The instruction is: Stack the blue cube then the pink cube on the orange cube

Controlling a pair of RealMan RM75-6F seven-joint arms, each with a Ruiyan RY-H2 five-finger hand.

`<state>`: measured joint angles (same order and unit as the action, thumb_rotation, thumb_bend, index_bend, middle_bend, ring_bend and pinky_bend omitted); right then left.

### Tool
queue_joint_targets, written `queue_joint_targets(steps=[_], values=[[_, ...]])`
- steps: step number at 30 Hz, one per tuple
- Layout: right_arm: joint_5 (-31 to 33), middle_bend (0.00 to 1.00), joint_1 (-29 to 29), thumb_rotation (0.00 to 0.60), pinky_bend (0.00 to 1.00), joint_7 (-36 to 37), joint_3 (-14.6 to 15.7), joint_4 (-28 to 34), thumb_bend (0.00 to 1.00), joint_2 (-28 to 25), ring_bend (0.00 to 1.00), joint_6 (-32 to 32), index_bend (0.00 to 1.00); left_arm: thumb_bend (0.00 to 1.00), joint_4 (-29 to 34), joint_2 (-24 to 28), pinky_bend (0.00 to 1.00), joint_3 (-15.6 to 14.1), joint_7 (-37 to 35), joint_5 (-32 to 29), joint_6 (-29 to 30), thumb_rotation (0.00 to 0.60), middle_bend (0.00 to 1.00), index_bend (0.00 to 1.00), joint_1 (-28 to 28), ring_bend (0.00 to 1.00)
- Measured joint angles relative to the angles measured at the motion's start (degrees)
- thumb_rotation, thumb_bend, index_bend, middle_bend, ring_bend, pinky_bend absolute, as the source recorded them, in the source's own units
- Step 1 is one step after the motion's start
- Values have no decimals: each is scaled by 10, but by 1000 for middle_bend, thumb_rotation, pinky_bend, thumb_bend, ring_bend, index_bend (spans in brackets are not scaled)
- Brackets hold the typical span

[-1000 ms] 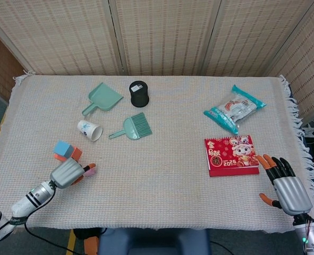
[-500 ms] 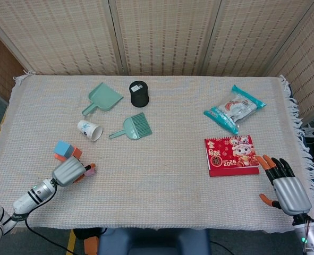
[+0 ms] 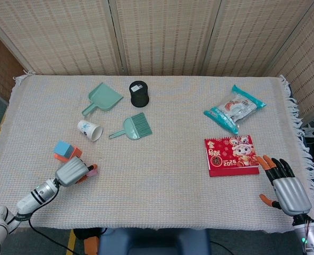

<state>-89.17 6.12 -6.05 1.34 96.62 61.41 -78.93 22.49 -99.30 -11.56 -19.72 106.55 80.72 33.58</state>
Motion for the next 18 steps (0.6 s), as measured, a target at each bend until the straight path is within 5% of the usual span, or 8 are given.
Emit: queue_joint_targets(steps=[11,18], values=[[-2,0,1,600,0,0,1,0,94,0,0,3,0,396,32,16,1000,2,-38,-15,7,600,1000,514,-4,1000],[-4,0,3,600,0,5,2,0,94,-3,0,6,0,475,150,75,1000,5,11,-24,5,600,1000,598,-5,1000]])
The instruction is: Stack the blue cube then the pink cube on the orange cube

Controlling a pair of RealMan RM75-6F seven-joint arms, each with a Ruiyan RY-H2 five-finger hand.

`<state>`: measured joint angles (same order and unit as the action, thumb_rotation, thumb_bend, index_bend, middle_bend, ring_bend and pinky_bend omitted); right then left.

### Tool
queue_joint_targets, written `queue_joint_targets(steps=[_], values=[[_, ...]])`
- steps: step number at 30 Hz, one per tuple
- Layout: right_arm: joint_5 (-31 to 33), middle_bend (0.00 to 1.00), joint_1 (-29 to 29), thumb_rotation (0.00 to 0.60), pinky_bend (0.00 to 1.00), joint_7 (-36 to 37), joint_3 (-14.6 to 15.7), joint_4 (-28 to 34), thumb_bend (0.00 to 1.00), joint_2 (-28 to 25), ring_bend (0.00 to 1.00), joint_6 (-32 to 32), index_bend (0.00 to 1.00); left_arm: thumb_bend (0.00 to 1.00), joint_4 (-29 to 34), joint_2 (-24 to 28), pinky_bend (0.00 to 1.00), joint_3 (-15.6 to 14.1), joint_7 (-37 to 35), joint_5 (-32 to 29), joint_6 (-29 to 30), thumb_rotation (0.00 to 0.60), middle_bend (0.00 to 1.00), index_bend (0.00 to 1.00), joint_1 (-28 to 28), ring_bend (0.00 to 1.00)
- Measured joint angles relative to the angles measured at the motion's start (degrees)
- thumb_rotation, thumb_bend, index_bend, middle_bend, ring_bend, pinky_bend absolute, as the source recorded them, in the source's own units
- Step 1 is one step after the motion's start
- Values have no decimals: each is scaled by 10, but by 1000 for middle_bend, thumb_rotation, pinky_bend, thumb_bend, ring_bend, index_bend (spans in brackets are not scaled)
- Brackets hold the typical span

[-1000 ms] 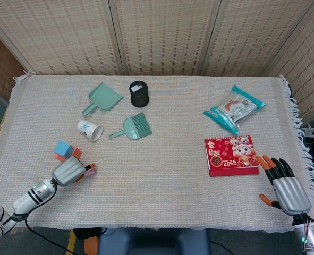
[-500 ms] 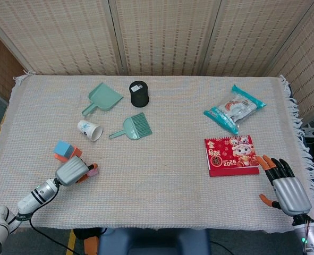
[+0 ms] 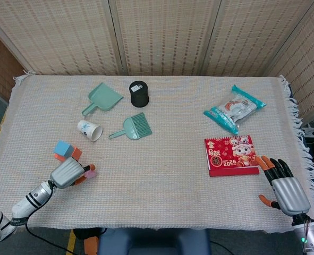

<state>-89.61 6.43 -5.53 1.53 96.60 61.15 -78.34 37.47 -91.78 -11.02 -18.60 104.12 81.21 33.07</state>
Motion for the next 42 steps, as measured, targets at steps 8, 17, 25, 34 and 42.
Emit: queue_joint_targets(steps=[8,17,25,34,42], values=[[-10,0,0,600,0,19,3,0,94,-8,0,-4,0,465,251,118,1000,17,129,-44,-46,600,1000,611,-1,1000],[-17,0,-1,600,0,41,5,-1,94,-18,0,-9,0,469,487,251,1000,50,336,-112,-92,600,1000,633,-10,1000],[-15,0,-3,600,0,43,2,-3,95,-19,0,-15,0,468,537,306,1000,105,392,-217,-129,600,1000,654,-12,1000],[-7,0,0,600,0,29,0,-2,94,-14,0,-4,0,468,548,331,1000,139,397,-282,-180,600,1000,683,-3,1000],[-3,0,1,600,0,24,0,0,94,-12,0,1,0,469,546,325,1000,150,424,-318,-213,600,1000,682,11,1000]])
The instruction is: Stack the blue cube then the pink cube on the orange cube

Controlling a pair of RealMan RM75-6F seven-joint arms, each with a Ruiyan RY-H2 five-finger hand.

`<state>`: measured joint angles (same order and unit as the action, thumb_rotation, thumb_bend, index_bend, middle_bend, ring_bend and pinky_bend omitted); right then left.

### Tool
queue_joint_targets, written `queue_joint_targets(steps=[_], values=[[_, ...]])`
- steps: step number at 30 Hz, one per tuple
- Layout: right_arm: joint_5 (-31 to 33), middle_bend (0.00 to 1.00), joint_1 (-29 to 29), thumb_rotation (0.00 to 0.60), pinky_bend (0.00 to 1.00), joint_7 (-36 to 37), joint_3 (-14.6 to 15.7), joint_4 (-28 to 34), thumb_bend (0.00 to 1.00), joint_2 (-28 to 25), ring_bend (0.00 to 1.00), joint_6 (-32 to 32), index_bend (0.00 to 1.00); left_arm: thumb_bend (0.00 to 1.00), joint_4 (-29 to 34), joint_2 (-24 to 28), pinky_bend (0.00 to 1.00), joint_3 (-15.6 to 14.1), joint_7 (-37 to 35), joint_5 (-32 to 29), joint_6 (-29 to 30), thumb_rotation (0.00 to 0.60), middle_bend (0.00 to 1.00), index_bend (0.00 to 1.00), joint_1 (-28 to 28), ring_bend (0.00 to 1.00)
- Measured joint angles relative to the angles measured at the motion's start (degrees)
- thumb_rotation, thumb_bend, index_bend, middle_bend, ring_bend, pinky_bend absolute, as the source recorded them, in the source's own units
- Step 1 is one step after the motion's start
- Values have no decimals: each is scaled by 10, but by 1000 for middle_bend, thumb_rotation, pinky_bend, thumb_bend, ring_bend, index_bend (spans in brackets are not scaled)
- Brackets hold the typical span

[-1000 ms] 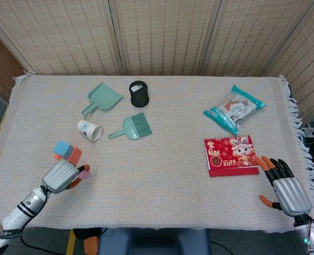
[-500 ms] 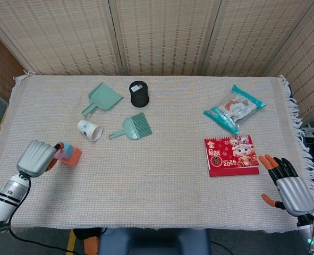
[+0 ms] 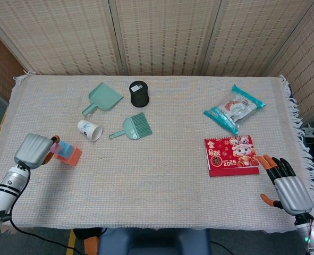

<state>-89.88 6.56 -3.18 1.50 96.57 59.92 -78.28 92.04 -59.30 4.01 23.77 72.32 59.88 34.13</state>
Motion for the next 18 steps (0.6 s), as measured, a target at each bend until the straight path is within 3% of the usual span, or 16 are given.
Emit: queue_joint_targets(steps=[18], values=[[0,0,-1,600,0,2,0,1,94,-3,0,-1,0,466,-10,-36,1000,13,6,-34,-20,600,1000,644,11,1000]])
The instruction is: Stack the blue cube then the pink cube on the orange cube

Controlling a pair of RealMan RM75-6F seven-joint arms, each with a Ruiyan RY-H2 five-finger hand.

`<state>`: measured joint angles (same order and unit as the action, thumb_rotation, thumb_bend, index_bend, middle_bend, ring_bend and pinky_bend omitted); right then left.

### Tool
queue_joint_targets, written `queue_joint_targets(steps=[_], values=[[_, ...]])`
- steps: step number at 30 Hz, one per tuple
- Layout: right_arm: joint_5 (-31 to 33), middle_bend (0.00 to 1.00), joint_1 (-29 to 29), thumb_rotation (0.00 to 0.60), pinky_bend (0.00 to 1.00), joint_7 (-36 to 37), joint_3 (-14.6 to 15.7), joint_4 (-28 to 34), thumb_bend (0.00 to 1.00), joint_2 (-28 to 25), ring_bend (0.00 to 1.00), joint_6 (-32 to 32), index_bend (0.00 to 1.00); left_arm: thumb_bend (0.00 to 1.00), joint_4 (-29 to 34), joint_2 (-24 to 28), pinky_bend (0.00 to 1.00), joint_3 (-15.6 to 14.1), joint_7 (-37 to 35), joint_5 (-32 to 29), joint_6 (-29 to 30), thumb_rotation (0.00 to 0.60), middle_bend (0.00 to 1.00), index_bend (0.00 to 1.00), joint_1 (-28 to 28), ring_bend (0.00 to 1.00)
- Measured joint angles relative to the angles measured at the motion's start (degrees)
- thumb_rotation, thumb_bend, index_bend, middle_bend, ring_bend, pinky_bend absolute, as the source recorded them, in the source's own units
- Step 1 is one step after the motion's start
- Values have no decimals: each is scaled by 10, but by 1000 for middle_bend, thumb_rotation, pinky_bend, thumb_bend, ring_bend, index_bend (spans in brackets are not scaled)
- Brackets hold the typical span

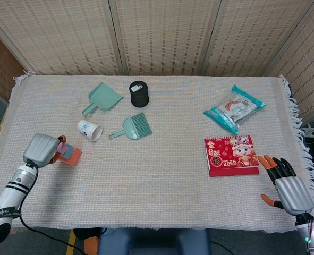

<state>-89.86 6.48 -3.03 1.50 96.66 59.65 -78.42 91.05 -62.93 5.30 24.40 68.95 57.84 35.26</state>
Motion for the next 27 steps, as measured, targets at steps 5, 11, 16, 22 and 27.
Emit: queue_joint_targets(steps=[5,11,16,22,27], values=[[0,0,-1,600,0,2,0,0,94,-1,0,-2,0,466,-3,-5,1000,2,-1,0,-2,600,1000,639,3,1000],[-2,0,-1,600,0,3,0,0,94,-2,0,-3,0,465,-3,-3,1000,2,0,0,-1,600,1000,639,3,1000],[-3,0,-2,600,0,2,1,0,94,-2,0,-4,0,465,-4,-1,1000,2,0,0,2,600,1000,641,1,1000],[-2,0,-2,600,0,-1,1,1,94,-1,0,-2,0,464,-15,-3,1000,1,4,-1,2,600,1000,640,1,1000],[-2,0,-2,600,0,-2,1,1,94,-1,0,-3,0,465,-24,-8,1000,0,9,-5,1,600,1000,640,1,1000]])
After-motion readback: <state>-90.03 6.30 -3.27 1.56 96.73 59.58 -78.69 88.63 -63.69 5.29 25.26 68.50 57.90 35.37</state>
